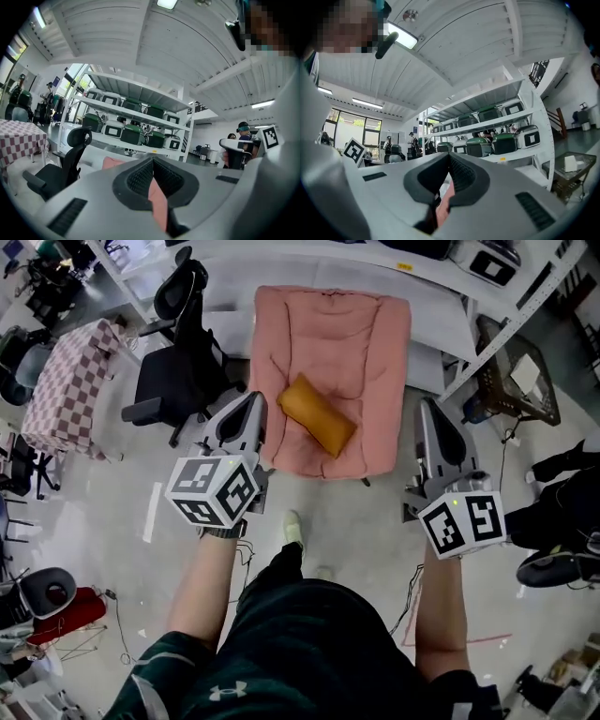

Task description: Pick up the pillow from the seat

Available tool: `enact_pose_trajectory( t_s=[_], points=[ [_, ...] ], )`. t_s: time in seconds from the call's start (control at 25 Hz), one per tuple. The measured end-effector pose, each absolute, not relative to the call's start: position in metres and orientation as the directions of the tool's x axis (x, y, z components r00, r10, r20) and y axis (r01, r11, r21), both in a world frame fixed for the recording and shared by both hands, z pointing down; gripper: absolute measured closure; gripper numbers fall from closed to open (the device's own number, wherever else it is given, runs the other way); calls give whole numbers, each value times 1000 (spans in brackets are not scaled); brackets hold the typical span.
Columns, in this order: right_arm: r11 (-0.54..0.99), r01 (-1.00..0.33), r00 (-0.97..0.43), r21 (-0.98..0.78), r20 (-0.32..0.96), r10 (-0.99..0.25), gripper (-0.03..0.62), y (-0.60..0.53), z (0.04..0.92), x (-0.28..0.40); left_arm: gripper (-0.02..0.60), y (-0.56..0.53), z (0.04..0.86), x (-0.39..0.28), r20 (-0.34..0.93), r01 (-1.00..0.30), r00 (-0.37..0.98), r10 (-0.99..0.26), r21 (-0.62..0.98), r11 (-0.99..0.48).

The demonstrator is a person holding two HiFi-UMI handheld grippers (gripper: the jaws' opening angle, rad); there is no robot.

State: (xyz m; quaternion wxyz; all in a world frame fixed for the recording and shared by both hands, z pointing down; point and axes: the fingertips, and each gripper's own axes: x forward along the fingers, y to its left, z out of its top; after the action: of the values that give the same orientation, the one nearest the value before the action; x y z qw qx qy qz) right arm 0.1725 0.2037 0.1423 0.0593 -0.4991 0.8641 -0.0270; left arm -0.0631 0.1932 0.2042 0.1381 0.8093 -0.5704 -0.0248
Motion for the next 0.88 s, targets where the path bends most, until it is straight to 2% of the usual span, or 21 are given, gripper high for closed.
enact_pose_trajectory(
  t_s=[0.52, 0.68, 0.88],
  points=[
    [494, -864, -498, -102, 18, -867, 591, 84, 197, 61, 574, 76, 312, -150, 236, -880, 377, -896, 393, -267],
    [493, -864, -498, -102, 40, -866, 591, 59, 214, 53, 574, 54, 347, -147, 289, -872, 401, -869, 411, -265],
    [507, -855, -516, -108, 80, -853, 591, 27, 252, 49, 535, 31, 402, -135, 354, -855, 417, -837, 464, -230]
  ],
)
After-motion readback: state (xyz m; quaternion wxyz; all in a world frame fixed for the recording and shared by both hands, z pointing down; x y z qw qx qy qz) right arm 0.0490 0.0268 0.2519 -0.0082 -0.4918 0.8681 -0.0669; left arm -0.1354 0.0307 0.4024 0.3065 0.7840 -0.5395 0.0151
